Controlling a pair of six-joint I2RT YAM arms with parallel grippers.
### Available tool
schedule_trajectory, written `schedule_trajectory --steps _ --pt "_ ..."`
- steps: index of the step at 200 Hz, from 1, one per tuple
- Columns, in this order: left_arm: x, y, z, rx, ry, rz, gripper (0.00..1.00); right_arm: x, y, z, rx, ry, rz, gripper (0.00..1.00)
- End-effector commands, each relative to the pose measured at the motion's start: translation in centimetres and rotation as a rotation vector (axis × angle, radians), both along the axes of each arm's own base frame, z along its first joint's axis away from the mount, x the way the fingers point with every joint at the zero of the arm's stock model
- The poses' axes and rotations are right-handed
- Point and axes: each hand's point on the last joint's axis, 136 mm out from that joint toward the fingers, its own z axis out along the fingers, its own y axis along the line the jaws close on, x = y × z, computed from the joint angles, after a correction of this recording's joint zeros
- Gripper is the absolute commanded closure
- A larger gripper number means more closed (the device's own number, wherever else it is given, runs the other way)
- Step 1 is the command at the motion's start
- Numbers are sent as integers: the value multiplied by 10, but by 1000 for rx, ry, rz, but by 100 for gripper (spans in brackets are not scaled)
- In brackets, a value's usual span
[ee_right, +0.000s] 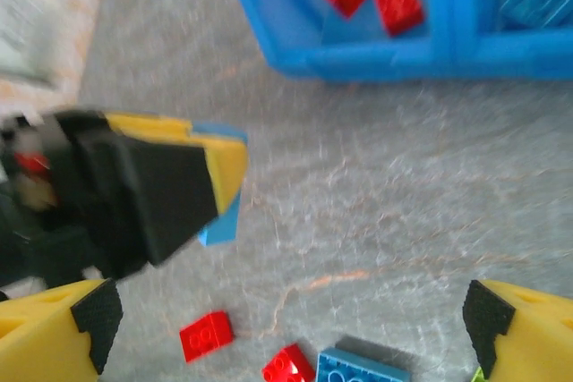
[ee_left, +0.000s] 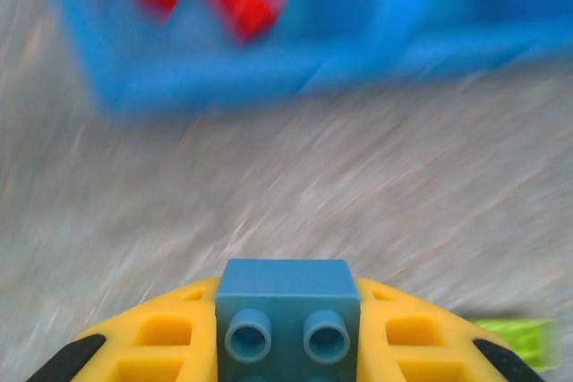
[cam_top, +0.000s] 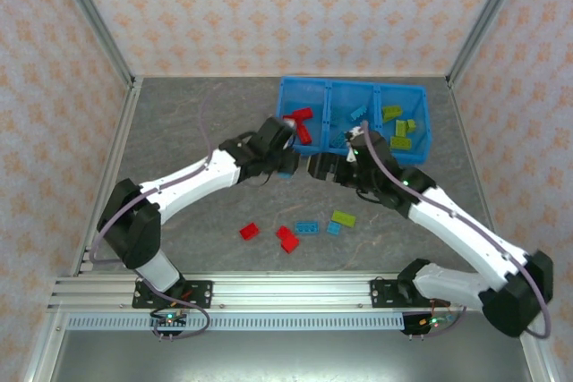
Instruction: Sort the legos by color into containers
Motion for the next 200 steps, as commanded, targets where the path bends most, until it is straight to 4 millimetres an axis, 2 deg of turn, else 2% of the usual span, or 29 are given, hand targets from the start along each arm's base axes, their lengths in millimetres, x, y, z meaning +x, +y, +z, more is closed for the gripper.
schedule_trajectory --steps 1,19,22,41,68,89,105,114,135,152,177,190,192,195,200 --pt "38 -41 38 -20 -145 -87 78 9 -38 25 2 -130 -205 1" --pt "73 -70 51 -40 -224 -103 80 5 -56 26 -17 -147 -274 1" --pt "80 -76 44 -30 -222 -107 80 4 -58 25 -21 -144 -280 1" --pt "112 -106 45 -34 -272 -135 80 0 -62 22 -37 -130 -283 1" --pt "143 -145 48 -64 -323 -189 78 -4 -66 17 -50 -113 -288 1" --pt "160 -162 46 -71 -341 -206 70 -8 -71 17 -57 -116 -298 1" --pt "166 -168 47 -78 -358 -211 56 -11 -76 17 -69 -122 -307 1" --pt "167 -169 49 -80 -364 -210 50 -12 -80 16 -76 -126 -313 1" --pt "161 -163 61 -75 -364 -209 49 -15 -84 11 -86 -122 -324 1" --pt "150 -155 78 -68 -385 -225 48 -15 -84 7 -91 -115 -327 1" --pt "117 -132 112 -125 -467 -234 46 -17 -86 -4 -134 -80 -325 1" --pt "89 -113 131 -157 -509 -245 45 -20 -95 -16 -185 -26 -358 1" --pt "87 -111 128 -153 -506 -247 45 -20 -96 -19 -193 -15 -365 1" --pt "77 -104 141 -162 -525 -249 44 -21 -98 -22 -205 1 -375 1" --pt "66 -95 145 -155 -536 -257 43 -23 -99 -28 -219 30 -385 0"
